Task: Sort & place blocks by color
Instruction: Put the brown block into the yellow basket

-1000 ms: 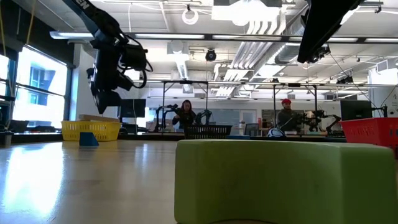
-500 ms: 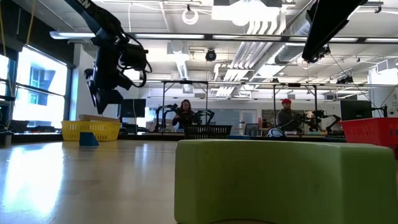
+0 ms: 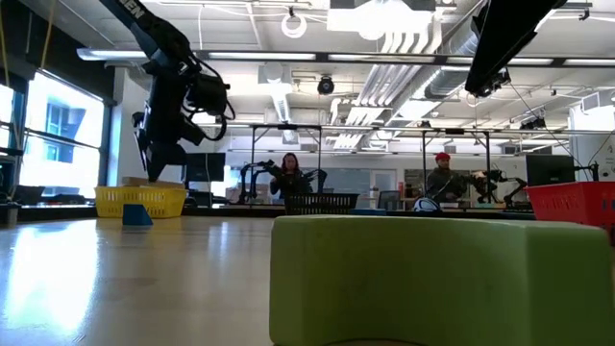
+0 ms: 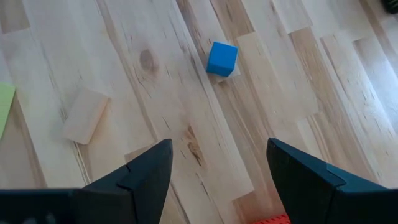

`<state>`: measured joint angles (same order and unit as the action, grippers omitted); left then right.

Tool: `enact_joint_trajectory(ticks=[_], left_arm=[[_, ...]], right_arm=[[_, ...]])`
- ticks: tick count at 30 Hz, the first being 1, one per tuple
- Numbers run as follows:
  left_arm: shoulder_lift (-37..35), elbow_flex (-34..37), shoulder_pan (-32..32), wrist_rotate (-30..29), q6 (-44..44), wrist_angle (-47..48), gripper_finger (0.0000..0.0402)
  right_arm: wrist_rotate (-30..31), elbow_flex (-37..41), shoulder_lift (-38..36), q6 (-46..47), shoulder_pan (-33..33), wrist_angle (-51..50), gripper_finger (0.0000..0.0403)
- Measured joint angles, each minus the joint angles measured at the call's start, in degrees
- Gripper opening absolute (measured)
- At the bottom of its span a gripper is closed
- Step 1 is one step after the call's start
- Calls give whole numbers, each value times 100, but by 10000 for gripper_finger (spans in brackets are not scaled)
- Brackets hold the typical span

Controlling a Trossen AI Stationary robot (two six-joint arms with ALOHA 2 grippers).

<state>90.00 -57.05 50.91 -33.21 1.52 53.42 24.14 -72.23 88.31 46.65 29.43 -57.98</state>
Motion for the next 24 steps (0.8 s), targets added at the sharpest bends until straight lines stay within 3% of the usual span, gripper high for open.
enact_joint_trajectory(ticks=[8, 24], left_arm=[[562, -1, -43, -418, -35, 56, 190], [557, -377, -13, -1119, 299, 290, 190]], right_arm=[[-4, 0, 0, -10, 0, 0, 247], [37, 0, 0, -9, -7, -2, 247]])
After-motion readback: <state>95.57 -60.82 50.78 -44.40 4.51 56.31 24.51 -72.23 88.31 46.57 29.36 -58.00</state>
